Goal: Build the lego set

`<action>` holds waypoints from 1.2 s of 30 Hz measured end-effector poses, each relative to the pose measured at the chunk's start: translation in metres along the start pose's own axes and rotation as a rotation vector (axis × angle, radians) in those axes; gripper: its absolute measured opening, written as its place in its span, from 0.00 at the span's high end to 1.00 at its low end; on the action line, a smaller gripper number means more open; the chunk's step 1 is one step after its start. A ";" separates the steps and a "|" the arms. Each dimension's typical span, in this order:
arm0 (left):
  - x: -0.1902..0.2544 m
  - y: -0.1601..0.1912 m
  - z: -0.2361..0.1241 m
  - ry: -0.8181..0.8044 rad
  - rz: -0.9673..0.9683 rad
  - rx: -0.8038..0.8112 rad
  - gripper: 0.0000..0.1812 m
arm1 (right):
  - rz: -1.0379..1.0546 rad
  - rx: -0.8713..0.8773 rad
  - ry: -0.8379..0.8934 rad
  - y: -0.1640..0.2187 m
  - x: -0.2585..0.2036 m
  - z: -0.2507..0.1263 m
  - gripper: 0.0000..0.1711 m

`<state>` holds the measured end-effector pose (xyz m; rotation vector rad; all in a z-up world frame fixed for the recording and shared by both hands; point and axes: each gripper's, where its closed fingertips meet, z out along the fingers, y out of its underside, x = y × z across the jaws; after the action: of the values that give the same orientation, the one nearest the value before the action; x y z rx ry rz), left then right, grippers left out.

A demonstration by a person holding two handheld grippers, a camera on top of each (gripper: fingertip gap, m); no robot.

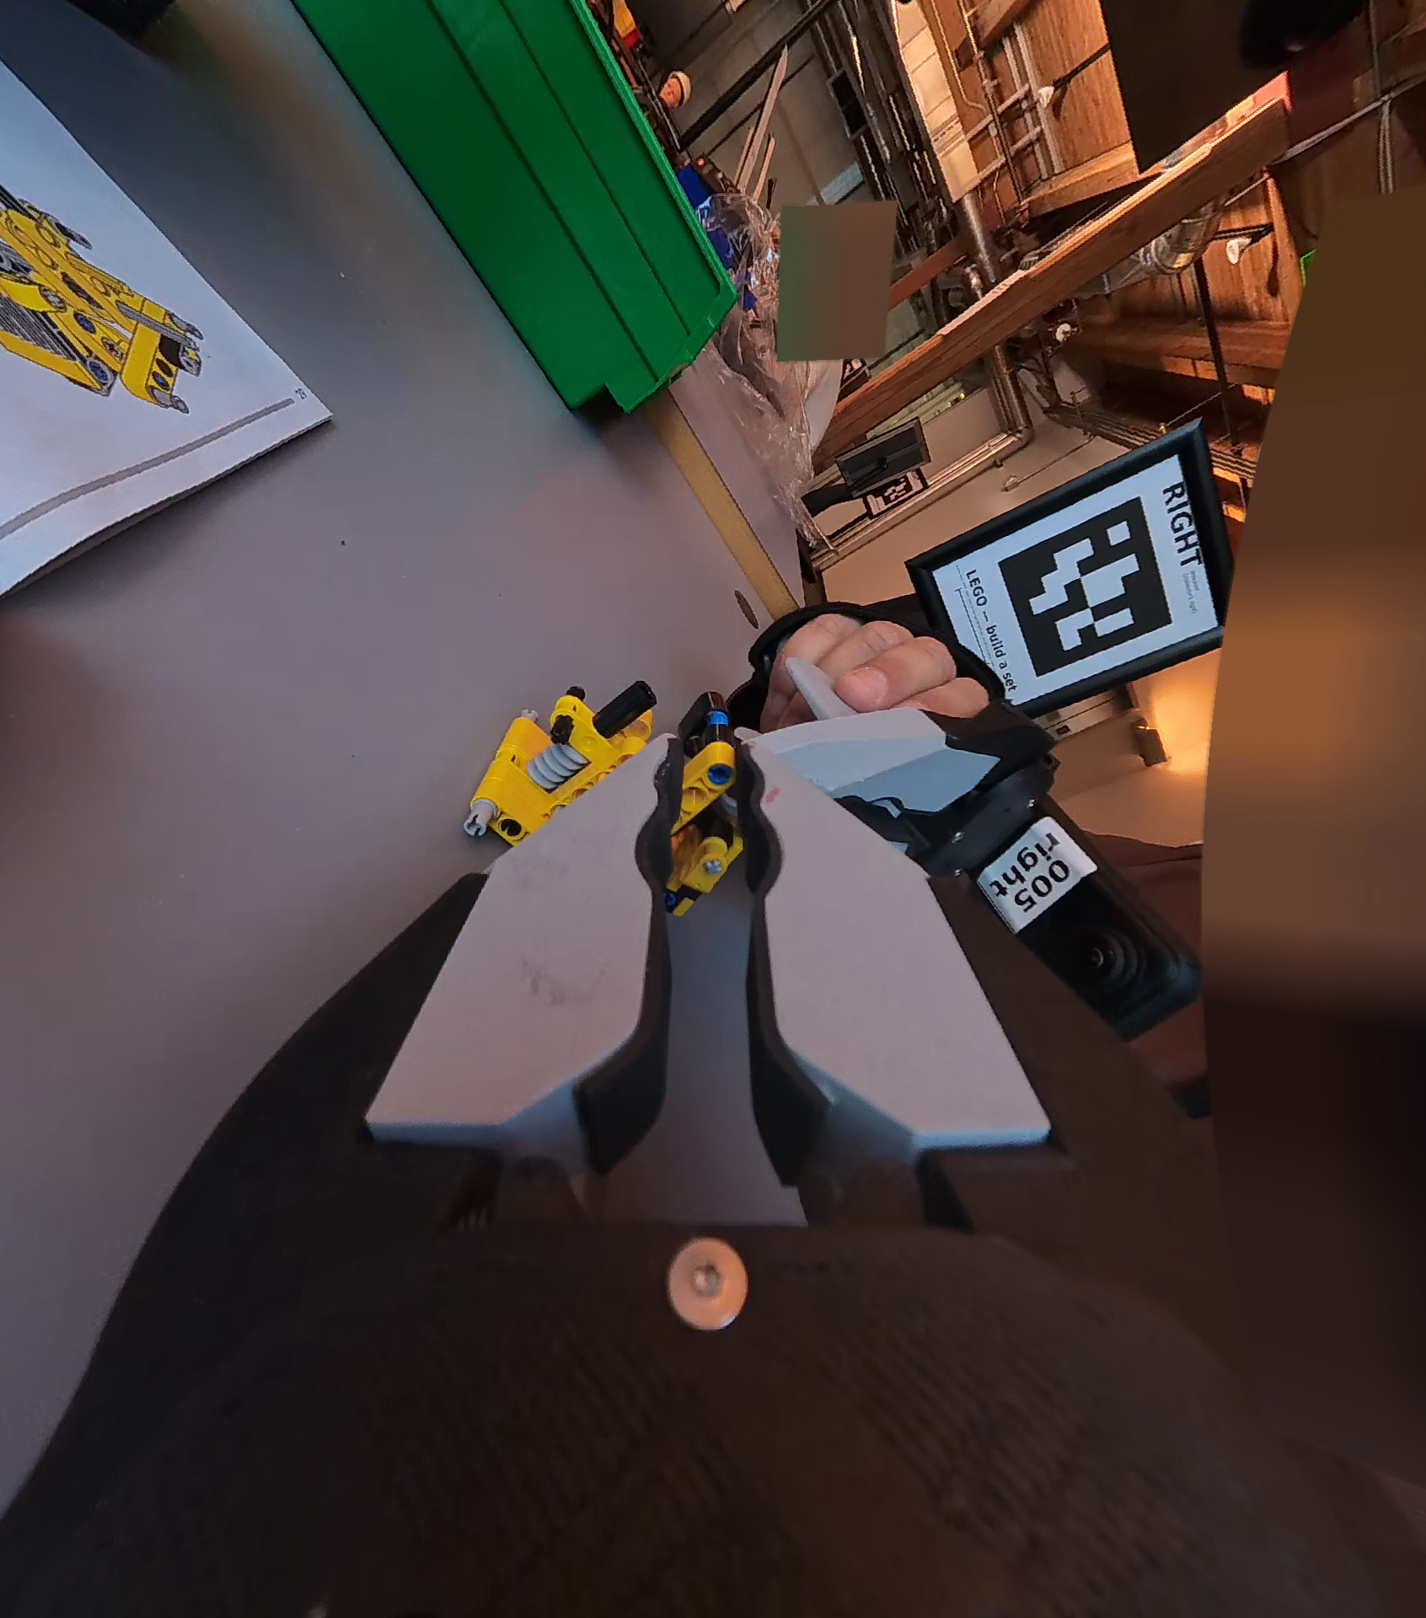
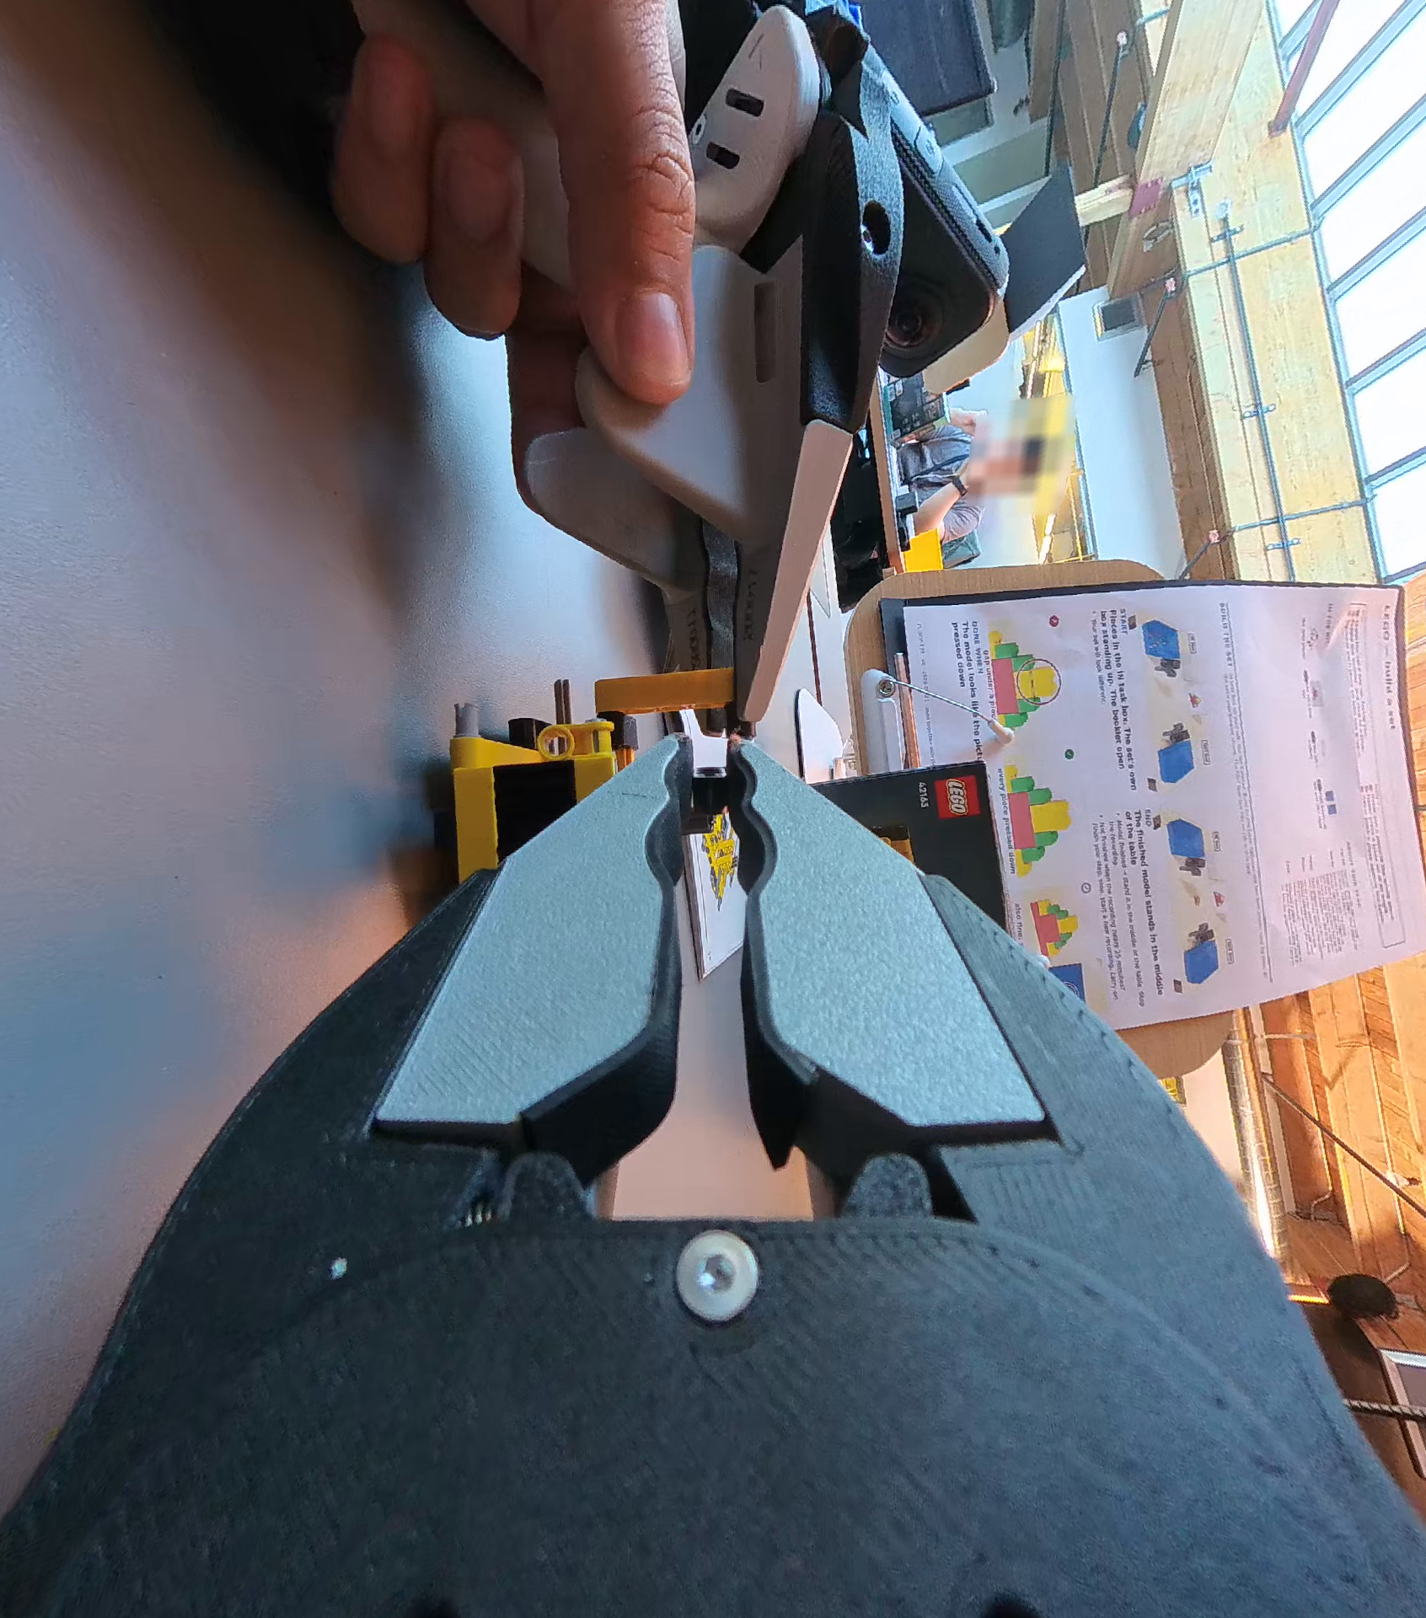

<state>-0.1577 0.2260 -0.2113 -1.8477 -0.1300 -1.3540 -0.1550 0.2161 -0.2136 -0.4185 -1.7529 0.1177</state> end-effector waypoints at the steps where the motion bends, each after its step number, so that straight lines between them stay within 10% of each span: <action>1: 0.000 0.000 0.000 0.000 0.001 0.000 0.95 | -0.001 0.000 0.001 0.000 0.000 0.000 0.98; 15: 0.000 -0.002 -0.002 0.001 -0.003 0.016 0.95 | 0.003 -0.016 0.030 0.007 0.006 -0.009 0.98; 36: 0.002 0.003 -0.002 -0.012 0.029 -0.005 0.95 | 0.709 -0.045 -0.478 0.056 -0.023 -0.048 0.88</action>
<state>-0.1563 0.2215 -0.2110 -1.8557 -0.1052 -1.3244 -0.0933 0.2531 -0.2411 -1.1039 -1.9936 0.7323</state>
